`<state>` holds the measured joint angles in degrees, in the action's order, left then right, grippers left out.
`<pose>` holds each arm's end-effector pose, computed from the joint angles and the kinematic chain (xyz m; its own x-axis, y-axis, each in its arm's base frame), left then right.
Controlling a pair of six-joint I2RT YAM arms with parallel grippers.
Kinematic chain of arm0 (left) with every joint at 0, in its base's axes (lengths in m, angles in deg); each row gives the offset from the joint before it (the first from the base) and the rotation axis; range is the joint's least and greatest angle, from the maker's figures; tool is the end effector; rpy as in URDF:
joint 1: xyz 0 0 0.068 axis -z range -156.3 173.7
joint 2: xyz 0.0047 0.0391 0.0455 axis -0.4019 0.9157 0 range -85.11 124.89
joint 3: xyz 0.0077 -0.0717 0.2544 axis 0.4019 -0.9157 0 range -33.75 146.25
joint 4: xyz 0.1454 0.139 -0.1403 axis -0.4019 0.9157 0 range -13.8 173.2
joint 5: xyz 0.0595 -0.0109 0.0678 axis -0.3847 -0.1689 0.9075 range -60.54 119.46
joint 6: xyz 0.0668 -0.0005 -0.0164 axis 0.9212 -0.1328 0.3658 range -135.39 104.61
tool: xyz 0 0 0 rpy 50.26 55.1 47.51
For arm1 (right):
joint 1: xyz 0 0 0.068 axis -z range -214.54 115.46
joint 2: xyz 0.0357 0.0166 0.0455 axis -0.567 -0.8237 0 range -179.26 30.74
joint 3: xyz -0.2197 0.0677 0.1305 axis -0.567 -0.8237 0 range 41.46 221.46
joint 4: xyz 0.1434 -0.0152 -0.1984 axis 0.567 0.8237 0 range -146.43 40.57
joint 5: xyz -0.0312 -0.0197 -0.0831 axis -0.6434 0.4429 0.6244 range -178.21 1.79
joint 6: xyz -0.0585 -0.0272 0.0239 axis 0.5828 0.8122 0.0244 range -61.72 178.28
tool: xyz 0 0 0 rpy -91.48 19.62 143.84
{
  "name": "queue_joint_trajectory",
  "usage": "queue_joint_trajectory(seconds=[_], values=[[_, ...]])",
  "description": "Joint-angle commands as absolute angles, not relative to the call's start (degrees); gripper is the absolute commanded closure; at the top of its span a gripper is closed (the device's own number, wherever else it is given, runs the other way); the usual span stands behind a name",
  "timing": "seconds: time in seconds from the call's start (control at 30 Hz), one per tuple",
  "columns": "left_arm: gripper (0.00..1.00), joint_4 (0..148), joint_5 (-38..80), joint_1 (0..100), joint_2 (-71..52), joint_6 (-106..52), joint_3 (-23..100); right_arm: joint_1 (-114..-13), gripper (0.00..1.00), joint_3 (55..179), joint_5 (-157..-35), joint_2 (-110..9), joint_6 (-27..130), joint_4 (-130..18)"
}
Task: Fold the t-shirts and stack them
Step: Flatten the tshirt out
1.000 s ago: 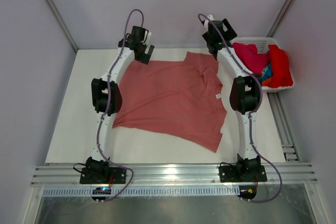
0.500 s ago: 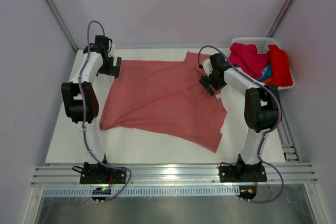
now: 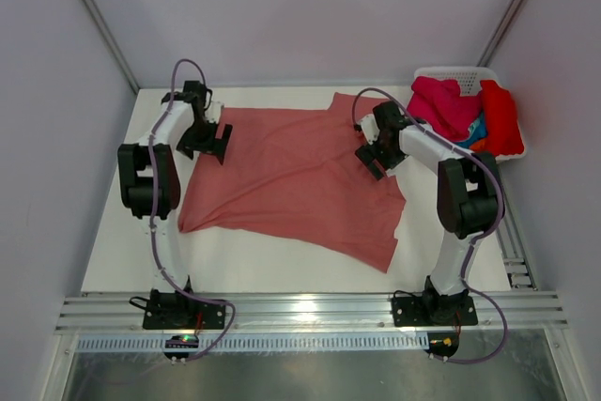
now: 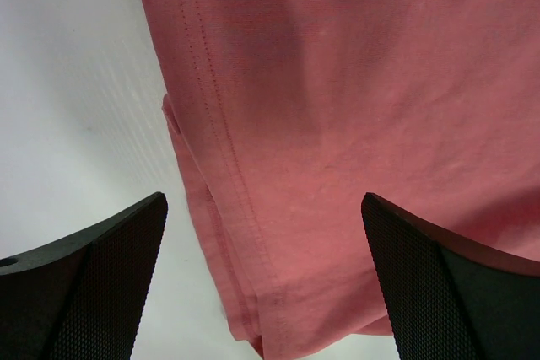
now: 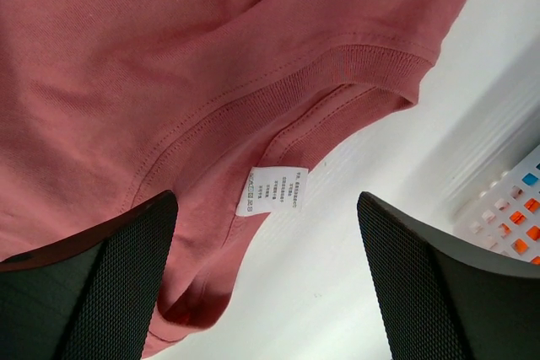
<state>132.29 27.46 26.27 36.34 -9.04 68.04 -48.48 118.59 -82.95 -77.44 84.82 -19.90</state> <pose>0.4191 -0.0206 0.1857 -0.9564 0.1535 -0.2484 0.1601 0.9871 -0.0064 0.3652 0.0854 0.1704 -0.7107 -0.6348 -0.3032 -0.5851 0.7726 -0.2462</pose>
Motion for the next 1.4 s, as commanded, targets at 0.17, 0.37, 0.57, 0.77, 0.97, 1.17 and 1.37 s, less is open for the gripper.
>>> queue_joint_trajectory(seconds=[0.17, 0.37, 0.57, 0.77, 0.97, 1.17, 1.37], values=[[0.01, 131.3, 32.9, 26.1, 39.6, -7.0, 67.3, -49.1, 0.09, 121.3, -76.8, -80.5, 83.4, -18.8], [0.01, 129.4, 36.4, 26.1, 43.6, -6.4, 71.4, -49.1, 0.09, 120.5, -74.9, -80.6, 83.7, -19.1], [0.01, 124.0, 45.4, 26.1, 47.5, -4.6, 74.4, -49.0, 0.09, 116.8, -71.5, -79.2, 86.0, -21.5], [0.01, 123.5, 48.3, 26.1, 50.2, -1.7, 79.2, -49.0, 0.09, 114.3, -68.5, -78.6, 88.2, -24.2], [0.01, 129.8, 41.9, 26.1, 45.0, -3.2, 76.8, -47.7, 0.09, 113.9, -66.3, -79.6, 88.3, -25.5], [0.01, 137.0, 31.2, 25.8, 40.4, -3.8, 73.7, -46.1, 0.09, 114.1, -64.3, -80.3, 91.2, -28.2], [0.01, 140.4, 23.0, 25.5, 34.9, -3.9, 67.9, -42.9, 0.09, 118.1, -62.0, -83.7, 95.9, -32.1]])
